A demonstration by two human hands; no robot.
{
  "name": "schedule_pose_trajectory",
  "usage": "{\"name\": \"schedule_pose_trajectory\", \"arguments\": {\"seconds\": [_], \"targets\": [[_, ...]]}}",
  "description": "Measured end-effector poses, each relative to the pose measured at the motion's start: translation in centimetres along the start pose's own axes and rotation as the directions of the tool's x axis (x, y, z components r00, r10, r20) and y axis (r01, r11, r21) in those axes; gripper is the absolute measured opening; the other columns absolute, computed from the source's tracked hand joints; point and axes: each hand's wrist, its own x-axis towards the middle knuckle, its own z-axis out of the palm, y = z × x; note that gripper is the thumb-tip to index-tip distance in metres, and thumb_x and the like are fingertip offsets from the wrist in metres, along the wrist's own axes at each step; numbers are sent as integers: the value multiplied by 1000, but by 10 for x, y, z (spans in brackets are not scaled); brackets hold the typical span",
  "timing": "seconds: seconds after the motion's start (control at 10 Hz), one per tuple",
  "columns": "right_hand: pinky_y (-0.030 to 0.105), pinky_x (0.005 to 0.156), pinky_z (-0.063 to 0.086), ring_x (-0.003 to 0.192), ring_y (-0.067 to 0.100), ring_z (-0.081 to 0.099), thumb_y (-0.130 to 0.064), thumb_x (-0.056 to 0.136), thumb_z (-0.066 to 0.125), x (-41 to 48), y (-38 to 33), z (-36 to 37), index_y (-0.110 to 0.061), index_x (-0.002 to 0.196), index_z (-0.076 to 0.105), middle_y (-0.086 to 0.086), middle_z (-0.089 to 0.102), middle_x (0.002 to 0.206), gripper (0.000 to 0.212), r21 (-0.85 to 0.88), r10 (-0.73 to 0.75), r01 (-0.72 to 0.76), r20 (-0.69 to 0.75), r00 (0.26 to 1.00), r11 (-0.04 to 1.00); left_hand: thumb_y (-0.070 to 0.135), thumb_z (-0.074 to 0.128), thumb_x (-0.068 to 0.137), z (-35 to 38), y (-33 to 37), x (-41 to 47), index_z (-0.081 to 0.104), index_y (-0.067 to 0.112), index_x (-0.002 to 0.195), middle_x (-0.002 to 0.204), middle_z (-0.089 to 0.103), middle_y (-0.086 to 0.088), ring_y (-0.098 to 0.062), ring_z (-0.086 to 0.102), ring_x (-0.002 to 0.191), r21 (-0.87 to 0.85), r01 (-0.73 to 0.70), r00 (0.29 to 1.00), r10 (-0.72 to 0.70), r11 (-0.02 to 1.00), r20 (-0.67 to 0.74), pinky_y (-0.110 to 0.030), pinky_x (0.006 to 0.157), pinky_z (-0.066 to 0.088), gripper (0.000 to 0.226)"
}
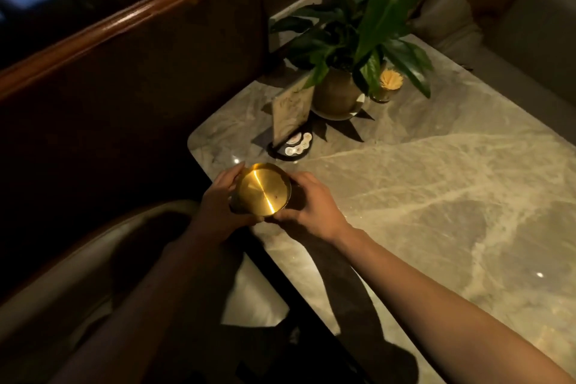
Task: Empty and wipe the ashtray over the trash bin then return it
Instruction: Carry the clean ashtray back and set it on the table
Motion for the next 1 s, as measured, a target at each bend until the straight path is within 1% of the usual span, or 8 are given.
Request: {"name": "schedule_pose_trajectory", "arguments": {"seconds": [0.1,0.3,0.5,0.6,0.7,0.8,0.9,1.0], "targets": [[18,98,35,119,21,53,-29,60,91,30,0,16,-9,136,51,11,57,130,88,-10,14,-14,-31,999,1000,7,93,52,-10,-21,25,32,16,148,138,41,7,-9,44,127,-71,25,1000,-24,997,14,-5,88,37,113],[33,102,43,118,22,54,-34,60,90,54,5,33,-11,136,52,10,56,128,88,-42,44,-47,-62,997,998,7,92,53,-12,-51,50,29,17,150,150,41,-3,-12,43,135,-143,59,998,-54,988,41,-8,99,36,116],[31,101,43,117,19,52,-37,62,88,61,7,40,-13,137,50,7,55,128,87,-75,68,-74,-77,995,994,14,92,55,-12,-62,61,29,12,149,149,42,-9,-15,43,135,-102,-22,998,28,995,54,-28,108,41,113],[26,99,41,117,18,52,-38,62,88,63,8,43,-13,136,51,6,55,128,86,-75,75,-81,-85,994,994,20,91,55,-12,-62,63,29,11,150,150,42,-9,-18,42,137,-99,-30,998,36,995,49,-32,110,41,113],[11,94,32,118,15,50,-37,64,87,64,9,45,-13,137,50,6,55,129,85,-73,70,-77,-90,993,994,14,90,57,-10,-61,65,25,12,151,152,39,-8,-16,38,139,-114,-31,998,37,993,45,-32,111,39,115],[13,97,32,121,16,49,-35,67,86,63,11,45,-12,139,49,7,53,132,84,-52,83,-87,-80,993,995,16,91,57,-6,-61,61,21,15,152,154,35,-7,-15,34,141,-95,-12,999,17,995,48,-30,111,37,118],[23,103,39,123,16,49,-34,73,82,54,6,39,-14,140,46,6,52,134,79,-42,48,-51,-71,996,998,34,84,60,-1,-53,44,26,16,149,152,33,-5,-14,34,139,-43,-25,997,22,999,-73,-22,109,33,108],[27,104,41,123,13,48,-37,80,76,45,8,30,-16,142,43,5,51,136,74,-31,14,-17,-87,996,999,33,76,68,9,-43,27,39,11,141,143,42,-5,-16,42,130,-6,-89,972,85,996,-217,-8,101,32,84]]}}
